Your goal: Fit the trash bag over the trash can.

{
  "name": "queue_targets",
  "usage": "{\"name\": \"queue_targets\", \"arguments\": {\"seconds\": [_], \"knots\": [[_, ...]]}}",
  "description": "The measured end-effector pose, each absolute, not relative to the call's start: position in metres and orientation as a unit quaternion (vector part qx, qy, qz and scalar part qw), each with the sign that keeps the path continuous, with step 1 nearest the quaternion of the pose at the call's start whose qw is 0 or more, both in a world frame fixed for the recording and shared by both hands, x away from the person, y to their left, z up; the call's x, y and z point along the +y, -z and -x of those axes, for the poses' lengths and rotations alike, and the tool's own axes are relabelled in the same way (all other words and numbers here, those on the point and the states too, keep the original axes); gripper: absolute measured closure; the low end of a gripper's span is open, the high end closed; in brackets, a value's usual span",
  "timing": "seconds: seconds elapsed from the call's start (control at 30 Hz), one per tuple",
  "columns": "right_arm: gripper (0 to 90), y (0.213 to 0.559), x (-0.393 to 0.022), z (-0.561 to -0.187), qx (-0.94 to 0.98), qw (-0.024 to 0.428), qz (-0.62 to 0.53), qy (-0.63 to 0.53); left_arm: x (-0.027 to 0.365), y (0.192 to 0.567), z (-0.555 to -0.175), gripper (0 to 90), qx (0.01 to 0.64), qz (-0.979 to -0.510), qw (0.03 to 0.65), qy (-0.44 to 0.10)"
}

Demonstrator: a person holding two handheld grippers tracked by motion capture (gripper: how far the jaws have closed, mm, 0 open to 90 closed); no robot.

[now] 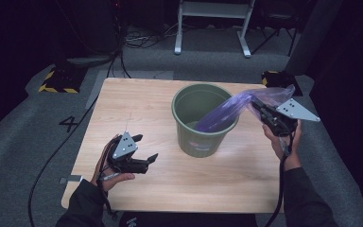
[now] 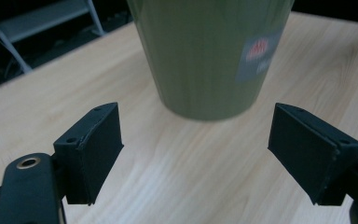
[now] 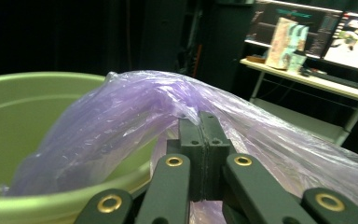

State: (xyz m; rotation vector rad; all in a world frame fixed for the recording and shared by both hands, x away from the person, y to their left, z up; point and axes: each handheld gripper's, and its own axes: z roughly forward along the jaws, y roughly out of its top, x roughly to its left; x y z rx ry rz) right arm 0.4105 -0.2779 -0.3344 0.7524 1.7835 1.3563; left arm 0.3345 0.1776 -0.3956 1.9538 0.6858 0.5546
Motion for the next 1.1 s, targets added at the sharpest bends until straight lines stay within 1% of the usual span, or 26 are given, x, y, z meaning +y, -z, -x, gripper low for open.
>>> {"name": "queue_targets", "arguments": {"seconds": [0.03, 0.07, 0.2, 0.27, 0.3, 0.33, 0.37, 0.4, 0.43, 0.5, 0.8, 0.87, 0.93, 1.1], "knots": [[90.0, 0.334, -0.278, -0.411, 0.698, 0.379, -0.295, -0.531, 0.178, 0.396, -0.335, 16.7, 0.281, -0.8, 0.479, -0.227], [90.0, 0.337, -0.273, -0.407, 0.709, 0.378, -0.283, -0.524, 0.173, 0.385, -0.336, 16.7, 0.272, -0.796, 0.492, -0.224], [90.0, 0.34, -0.264, -0.402, 0.718, 0.373, -0.271, -0.521, 0.162, 0.373, -0.337, 16.6, 0.255, -0.799, 0.494, -0.231], [90.0, 0.341, -0.261, -0.401, 0.723, 0.367, -0.266, -0.522, 0.15, 0.363, -0.341, 16.7, 0.244, -0.803, 0.495, -0.226], [90.0, 0.341, -0.261, -0.401, 0.723, 0.367, -0.266, -0.522, 0.15, 0.363, -0.341, 16.7, 0.244, -0.803, 0.495, -0.226], [90.0, 0.341, -0.258, -0.4, 0.727, 0.363, -0.261, -0.521, 0.142, 0.359, -0.342, 16.8, 0.237, -0.801, 0.499, -0.233], [90.0, 0.341, -0.258, -0.4, 0.727, 0.363, -0.261, -0.521, 0.142, 0.359, -0.342, 18.2, 0.237, -0.801, 0.499, -0.233], [90.0, 0.342, -0.256, -0.399, 0.728, 0.36, -0.259, -0.522, 0.137, 0.357, -0.342, 18.2, 0.231, -0.796, 0.501, -0.249], [89.9, 0.343, -0.254, -0.399, 0.731, 0.355, -0.255, -0.524, 0.134, 0.356, -0.343, 19.9, 0.229, -0.797, 0.502, -0.247], [89.9, 0.344, -0.252, -0.398, 0.735, 0.352, -0.251, -0.523, 0.126, 0.348, -0.348, 20.4, 0.228, -0.792, 0.517, -0.23], [89.7, 0.341, -0.244, -0.399, 0.747, 0.344, -0.239, -0.516, 0.11, 0.324, -0.372, 20.7, 0.222, -0.793, 0.512, -0.245], [89.7, 0.339, -0.242, -0.401, 0.749, 0.343, -0.239, -0.515, 0.11, 0.315, -0.386, 20.3, 0.232, -0.785, 0.525, -0.232], [89.7, 0.339, -0.241, -0.402, 0.751, 0.337, -0.237, -0.516, 0.108, 0.31, -0.392, 19.7, 0.224, -0.788, 0.53, -0.219], [89.6, 0.337, -0.237, -0.408, 0.755, 0.334, -0.238, -0.512, 0.094, 0.301, -0.396, 18.2, 0.2, -0.803, 0.519, -0.216]]}}
